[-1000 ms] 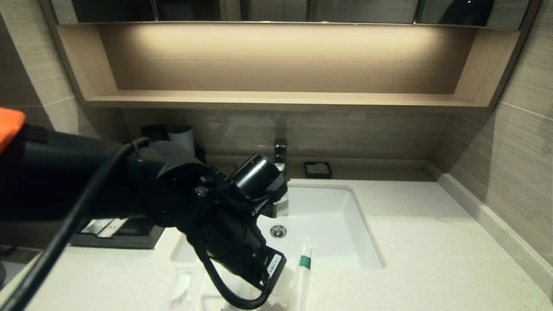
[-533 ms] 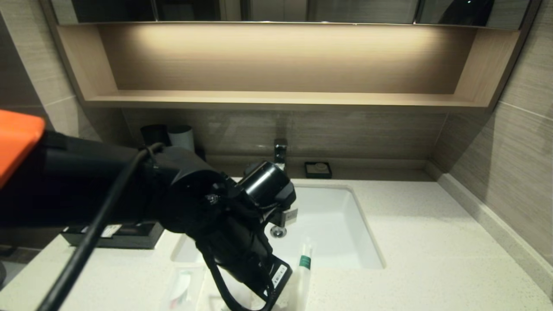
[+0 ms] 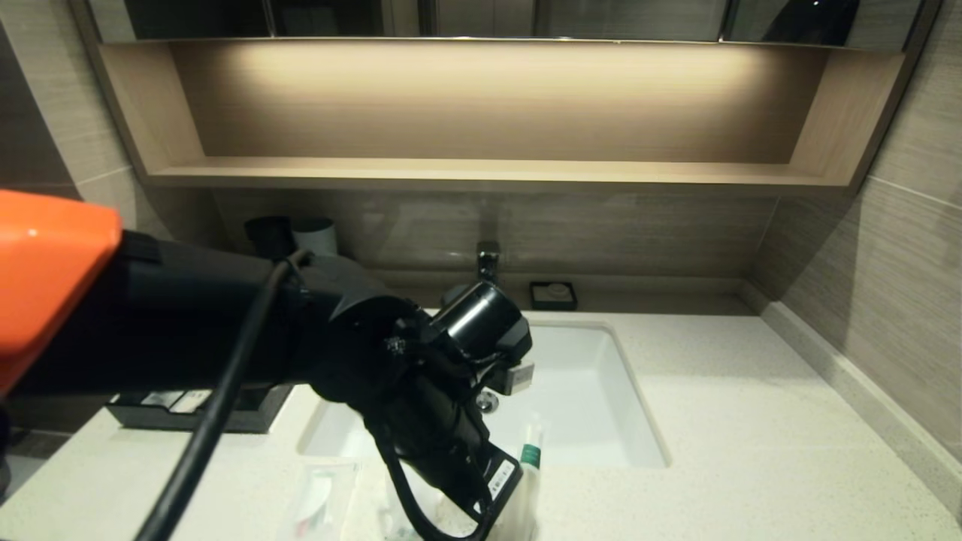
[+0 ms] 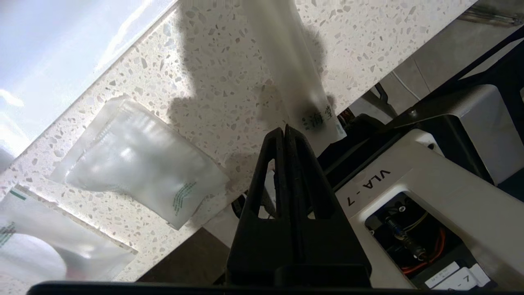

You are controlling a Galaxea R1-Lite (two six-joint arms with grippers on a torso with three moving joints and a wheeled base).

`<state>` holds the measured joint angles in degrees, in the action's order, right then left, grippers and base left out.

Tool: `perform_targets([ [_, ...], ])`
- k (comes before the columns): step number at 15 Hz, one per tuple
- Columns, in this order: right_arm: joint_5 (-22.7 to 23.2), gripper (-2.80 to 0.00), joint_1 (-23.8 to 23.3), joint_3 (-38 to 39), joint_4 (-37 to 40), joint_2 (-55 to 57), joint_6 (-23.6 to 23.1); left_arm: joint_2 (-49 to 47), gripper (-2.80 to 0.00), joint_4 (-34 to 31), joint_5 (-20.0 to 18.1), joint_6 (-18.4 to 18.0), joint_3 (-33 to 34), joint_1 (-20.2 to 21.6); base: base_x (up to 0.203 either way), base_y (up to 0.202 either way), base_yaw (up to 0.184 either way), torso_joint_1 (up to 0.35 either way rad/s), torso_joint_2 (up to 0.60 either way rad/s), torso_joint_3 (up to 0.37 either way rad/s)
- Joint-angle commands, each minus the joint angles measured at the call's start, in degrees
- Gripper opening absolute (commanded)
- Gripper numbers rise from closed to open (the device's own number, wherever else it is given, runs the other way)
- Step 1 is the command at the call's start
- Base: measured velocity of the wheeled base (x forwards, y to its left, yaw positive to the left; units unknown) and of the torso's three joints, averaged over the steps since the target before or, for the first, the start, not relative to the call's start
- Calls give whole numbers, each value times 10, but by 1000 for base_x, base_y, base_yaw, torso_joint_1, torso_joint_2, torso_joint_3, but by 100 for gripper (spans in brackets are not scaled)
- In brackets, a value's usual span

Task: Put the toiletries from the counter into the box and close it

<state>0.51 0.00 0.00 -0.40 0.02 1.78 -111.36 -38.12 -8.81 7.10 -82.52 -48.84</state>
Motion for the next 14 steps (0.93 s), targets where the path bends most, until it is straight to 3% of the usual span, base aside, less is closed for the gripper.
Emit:
perform_targets([
  [1, 0, -280, 0, 0, 0, 1, 0, -13, -280, -2, -1, -4, -10, -4, 0, 0, 0, 0, 0, 0],
  [12, 0, -280, 0, 0, 0, 1, 0, -67, -280, -10, -1, -16, -58, -8, 0, 0, 0, 0, 0, 0],
  [13, 0, -280, 0, 0, 0, 1, 0, -68, 0, -11, -1, -16, -63, -8, 0, 0, 0, 0, 0, 0],
  [14, 0, -280, 0, 0, 0, 1, 0, -74, 0, -12, -1, -16, -65, -9, 0, 0, 0, 0, 0, 0],
])
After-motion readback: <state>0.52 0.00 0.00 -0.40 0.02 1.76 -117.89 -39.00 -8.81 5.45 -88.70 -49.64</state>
